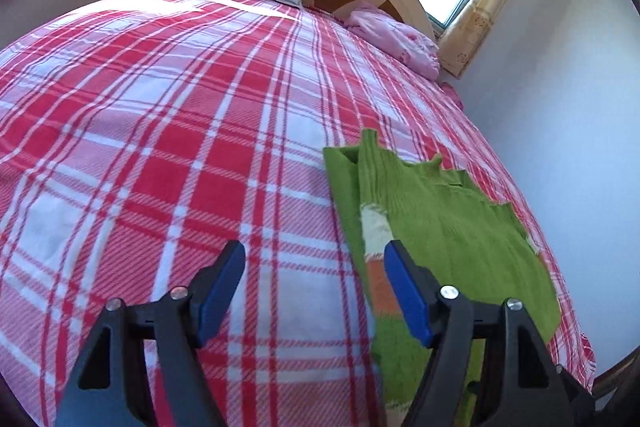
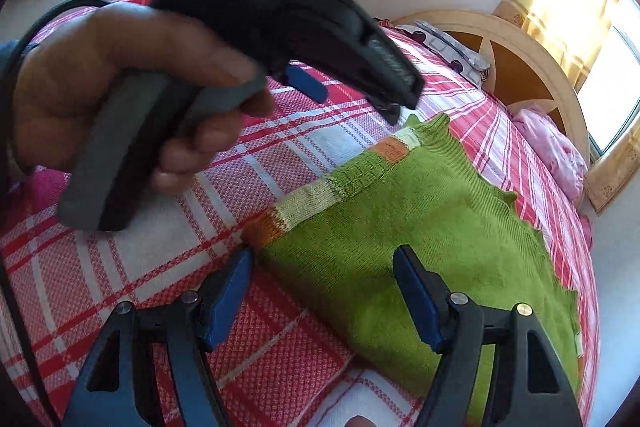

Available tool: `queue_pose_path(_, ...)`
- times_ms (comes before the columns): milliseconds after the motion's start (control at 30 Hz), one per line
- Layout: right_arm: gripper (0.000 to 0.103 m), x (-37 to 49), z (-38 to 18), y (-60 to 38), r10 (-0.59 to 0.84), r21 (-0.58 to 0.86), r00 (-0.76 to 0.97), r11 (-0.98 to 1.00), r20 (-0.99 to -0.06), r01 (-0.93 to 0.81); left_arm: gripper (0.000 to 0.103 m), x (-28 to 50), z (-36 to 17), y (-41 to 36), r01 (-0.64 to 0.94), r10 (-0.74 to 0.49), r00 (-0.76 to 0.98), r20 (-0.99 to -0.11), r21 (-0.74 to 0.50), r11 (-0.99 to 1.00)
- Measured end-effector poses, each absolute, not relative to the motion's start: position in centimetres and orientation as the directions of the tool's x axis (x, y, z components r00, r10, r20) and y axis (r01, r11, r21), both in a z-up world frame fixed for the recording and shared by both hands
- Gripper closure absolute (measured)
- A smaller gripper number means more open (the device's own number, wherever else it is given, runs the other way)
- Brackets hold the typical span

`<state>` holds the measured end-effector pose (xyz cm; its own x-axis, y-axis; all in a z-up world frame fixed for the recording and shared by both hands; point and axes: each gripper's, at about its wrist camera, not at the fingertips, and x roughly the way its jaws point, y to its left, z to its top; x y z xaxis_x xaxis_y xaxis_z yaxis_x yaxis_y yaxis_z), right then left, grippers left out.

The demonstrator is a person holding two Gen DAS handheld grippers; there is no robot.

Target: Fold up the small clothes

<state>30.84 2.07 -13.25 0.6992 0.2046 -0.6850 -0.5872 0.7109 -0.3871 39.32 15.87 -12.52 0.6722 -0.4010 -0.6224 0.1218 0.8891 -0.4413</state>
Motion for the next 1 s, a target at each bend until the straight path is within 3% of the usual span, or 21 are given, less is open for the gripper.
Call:
queue_pose_path(133, 0.033, 30.7, -13.4, 2.2, 0.207, -0.393, 0.706, 0.71, -0.677, -0.585, 0.028, 41.8, -12.4, 13.8, 0.172, -0.423, 0.649, -0.632, -0.419, 0.891)
queue_pose_path(267, 0.042, 30.8, -13.5, 2.2, 0.228, -0.369, 0.691, 0.709, -0.686, -0.601, 0.028, 44.1, -12.4, 11.7, 0.215, -0.423, 0.619, -0.662, -0.375, 0.902)
queue_pose_path(500, 0.05, 30.3, -13.7, 2.5, 0.239, -0.367, 0.685, 0.7, -0.688, -0.613, 0.029, 46.5, -13.1, 11.3, 0.214, -0.456, 0.607, -0.651, -0.419, 0.883)
queue_pose_path(667, 0.055, 29.7, -13.7, 3.0, 0.245, -0.365, 0.679, 0.693, -0.692, -0.622, 0.029, 46.5, -13.2, 10.5, 0.218, -0.427, 0.615, -0.663, -0.378, 0.9)
queue_pose_path(733, 0.059, 29.5, -13.7, 3.1, 0.252, -0.359, 0.673, 0.69, -0.695, -0.629, 0.032, 46.6, -13.2, 10.4, 0.217, -0.416, 0.618, -0.667, -0.364, 0.906)
queue_pose_path(800, 0.064, 29.4, -13.8, 3.2, 0.255, -0.361, 0.672, 0.685, -0.696, -0.633, 0.05, 46.6, -13.3, 10.4, 0.221, -0.416, 0.618, -0.667, -0.361, 0.906)
queue_pose_path(900, 0.068, 28.7, -13.8, 3.8, 0.249, -0.378, 0.678, 0.675, -0.692, -0.634, 0.065, 46.5, -13.3, 10.4, 0.235, -0.429, 0.618, -0.658, -0.367, 0.9)
queue_pose_path(1000, 0.072, 28.1, -13.9, 4.1, 0.247, -0.386, 0.68, 0.669, -0.69, -0.635, 0.072, 46.4, -13.3, 10.2, 0.24, -0.427, 0.62, -0.658, -0.359, 0.902)
